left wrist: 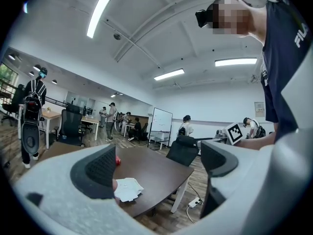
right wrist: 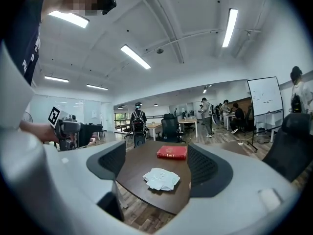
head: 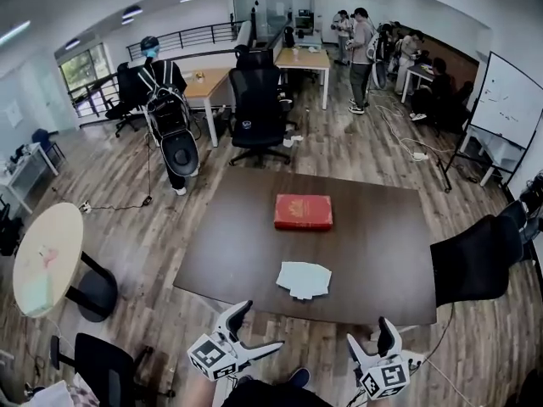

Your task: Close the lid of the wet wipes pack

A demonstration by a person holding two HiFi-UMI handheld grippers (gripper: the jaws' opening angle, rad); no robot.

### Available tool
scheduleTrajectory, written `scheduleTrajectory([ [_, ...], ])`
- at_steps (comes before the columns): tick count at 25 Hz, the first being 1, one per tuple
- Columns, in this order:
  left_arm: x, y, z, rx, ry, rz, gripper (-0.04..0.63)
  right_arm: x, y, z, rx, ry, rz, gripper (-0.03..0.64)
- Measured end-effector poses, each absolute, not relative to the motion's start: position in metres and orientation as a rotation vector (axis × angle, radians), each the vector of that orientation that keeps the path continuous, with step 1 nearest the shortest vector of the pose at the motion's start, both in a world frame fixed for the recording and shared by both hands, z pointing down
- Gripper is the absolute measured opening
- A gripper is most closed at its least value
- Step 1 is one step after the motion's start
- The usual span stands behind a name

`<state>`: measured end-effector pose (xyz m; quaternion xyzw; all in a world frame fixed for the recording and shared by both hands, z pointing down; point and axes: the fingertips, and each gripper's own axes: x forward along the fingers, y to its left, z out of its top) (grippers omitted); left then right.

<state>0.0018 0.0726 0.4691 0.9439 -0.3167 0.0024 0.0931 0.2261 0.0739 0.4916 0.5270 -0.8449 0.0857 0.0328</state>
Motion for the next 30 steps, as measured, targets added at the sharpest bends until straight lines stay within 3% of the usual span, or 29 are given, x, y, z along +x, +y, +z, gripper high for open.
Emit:
scheduleTrajectory([
  [30,-0.019,-0.108,0.524,2.9,-0.647,0.209,0.531,0.166,-0.079,0.537,1.675,-2.452,0.295,0.39],
])
